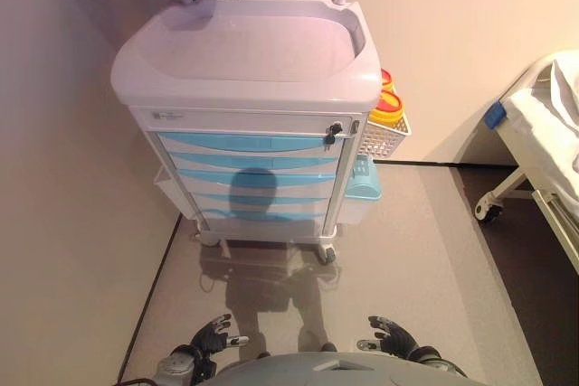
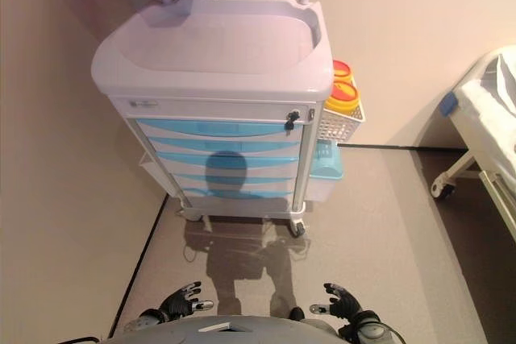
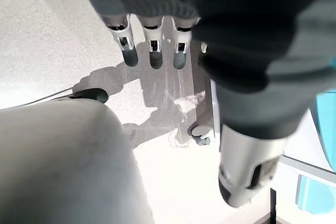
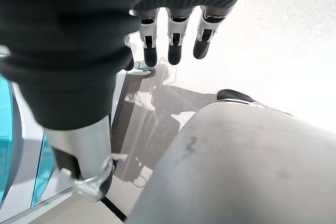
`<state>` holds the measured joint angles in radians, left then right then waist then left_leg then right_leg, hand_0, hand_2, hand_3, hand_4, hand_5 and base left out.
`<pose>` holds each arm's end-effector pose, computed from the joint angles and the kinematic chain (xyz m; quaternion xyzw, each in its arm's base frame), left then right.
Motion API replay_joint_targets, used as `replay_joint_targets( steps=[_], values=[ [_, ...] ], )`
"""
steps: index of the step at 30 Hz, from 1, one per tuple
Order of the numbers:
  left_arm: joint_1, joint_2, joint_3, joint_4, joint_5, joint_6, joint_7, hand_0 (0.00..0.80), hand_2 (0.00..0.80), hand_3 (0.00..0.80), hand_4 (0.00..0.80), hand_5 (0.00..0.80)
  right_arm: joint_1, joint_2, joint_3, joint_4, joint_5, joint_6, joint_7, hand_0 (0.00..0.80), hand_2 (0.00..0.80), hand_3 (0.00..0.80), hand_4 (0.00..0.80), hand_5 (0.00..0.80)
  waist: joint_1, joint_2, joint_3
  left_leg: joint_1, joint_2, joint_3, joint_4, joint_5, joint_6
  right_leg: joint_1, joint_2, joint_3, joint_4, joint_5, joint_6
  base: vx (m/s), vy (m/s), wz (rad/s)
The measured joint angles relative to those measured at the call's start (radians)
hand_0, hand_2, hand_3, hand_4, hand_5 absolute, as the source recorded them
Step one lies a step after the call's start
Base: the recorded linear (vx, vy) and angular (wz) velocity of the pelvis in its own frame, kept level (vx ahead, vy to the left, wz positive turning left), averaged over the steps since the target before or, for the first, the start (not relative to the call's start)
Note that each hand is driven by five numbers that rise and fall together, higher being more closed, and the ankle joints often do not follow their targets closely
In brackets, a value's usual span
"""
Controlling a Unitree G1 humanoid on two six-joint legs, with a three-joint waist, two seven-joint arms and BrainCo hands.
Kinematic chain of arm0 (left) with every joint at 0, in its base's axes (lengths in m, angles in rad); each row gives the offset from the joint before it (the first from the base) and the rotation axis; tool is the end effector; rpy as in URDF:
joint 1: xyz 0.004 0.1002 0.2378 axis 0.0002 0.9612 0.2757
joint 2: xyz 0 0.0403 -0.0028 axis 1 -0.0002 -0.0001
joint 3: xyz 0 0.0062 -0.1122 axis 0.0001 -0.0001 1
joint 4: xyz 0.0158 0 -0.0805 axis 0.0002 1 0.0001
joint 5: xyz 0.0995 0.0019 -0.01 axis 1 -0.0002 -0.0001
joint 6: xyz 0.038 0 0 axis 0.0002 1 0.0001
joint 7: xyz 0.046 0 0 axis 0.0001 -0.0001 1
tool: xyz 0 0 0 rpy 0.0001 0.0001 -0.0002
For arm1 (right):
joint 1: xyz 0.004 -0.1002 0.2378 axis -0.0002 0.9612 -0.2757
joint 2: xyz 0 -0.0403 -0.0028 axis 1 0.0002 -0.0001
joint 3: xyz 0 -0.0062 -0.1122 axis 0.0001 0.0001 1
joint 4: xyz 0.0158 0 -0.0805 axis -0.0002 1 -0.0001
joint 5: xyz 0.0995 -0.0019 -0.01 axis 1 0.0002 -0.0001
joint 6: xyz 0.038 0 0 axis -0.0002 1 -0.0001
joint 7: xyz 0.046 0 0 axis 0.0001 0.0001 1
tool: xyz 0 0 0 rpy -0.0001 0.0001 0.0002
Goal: Open the drawer and pick up the medicine
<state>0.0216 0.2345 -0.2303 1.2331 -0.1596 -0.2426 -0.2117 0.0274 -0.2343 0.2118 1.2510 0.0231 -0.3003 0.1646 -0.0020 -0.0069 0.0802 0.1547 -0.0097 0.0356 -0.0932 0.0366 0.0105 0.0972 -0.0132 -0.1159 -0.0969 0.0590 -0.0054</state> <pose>0.0717 0.2180 -0.1226 0.0450 0.4965 -0.0815 0.8630 0.0687 -0.2181 -0.1225 -0.1017 0.4849 0.1020 0.8626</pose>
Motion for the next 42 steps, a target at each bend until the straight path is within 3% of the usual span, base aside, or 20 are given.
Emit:
replay_joint_targets(
  steps=[13, 20, 26, 34, 42],
  values=[
    [0.007, 0.0, 0.014, 0.009, -0.171, -0.009, 0.014, 0.0, 0.0, 0.0, 0.0, 0.0, 0.004, -0.004, -0.002, 0.004, 0.035, -0.035, 0.016, 0.0, 0.0, 0.0, 0.0, 0.0, -0.002, -0.003, 0.031, -0.04, 0.002, 0.018, 0.001, -0.004, -0.004, -0.062, -0.001, 0.011, 0.033, 0.0, 0.0, 0.024, 0.055, -0.06],
    [-0.169, 0.0, 0.066, -0.002, -0.359, -0.05, 0.005, 0.0, 0.0, 0.0, 0.0, 0.0, -0.106, -0.005, 0.002, -0.005, 0.113, -0.067, 0.015, 0.0, 0.0, 0.0, 0.0, 0.0, -0.009, -0.032, 0.198, -0.189, -0.01, 0.056, 0.103, 0.0, 0.008, -0.229, -0.016, 0.035, 0.138, 0.005, -0.005, -0.128, 0.048, -0.14],
    [-0.301, -0.001, 0.119, -0.131, -0.587, -0.093, -0.028, 0.0, 0.0, 0.0, 0.0, 0.0, -0.207, 0.003, 0.004, -0.055, 0.144, -0.097, 0.015, 0.0, 0.0, 0.0, 0.0, 0.0, -0.023, -0.067, 0.318, -0.361, -0.015, 0.106, 0.286, -0.064, 0.025, -0.386, -0.021, 0.088, 0.256, -0.005, 0.007, -0.104, 0.056, -0.22],
    [-0.461, 0.004, 0.119, -0.302, -0.957, -0.156, -0.113, 0.0, 0.0, 0.0, 0.0, 0.0, -0.246, -0.004, 0.069, -0.145, 0.197, -0.105, -0.004, 0.0, 0.0, 0.0, 0.0, 0.0, -0.071, -0.108, 0.408, -0.576, 0.014, 0.133, 0.569, -0.185, 0.051, -0.555, -0.009, 0.142, 0.397, -0.02, 0.028, -0.021, 0.037, -0.19],
    [-0.695, 0.12, 0.205, -0.33, -1.235, -0.173, -0.2, 0.0, 0.0, 0.0, 0.0, 0.0, -0.225, -0.027, 0.101, -0.206, 0.235, -0.111, -0.005, 0.0, 0.0, 0.0, 0.0, 0.0, -0.132, -0.147, 0.441, -0.659, 0.03, 0.164, 0.72, -0.255, 0.087, -0.636, -0.005, 0.187, 0.499, -0.04, 0.052, 0.052, 0.004, -0.14]
  ],
)
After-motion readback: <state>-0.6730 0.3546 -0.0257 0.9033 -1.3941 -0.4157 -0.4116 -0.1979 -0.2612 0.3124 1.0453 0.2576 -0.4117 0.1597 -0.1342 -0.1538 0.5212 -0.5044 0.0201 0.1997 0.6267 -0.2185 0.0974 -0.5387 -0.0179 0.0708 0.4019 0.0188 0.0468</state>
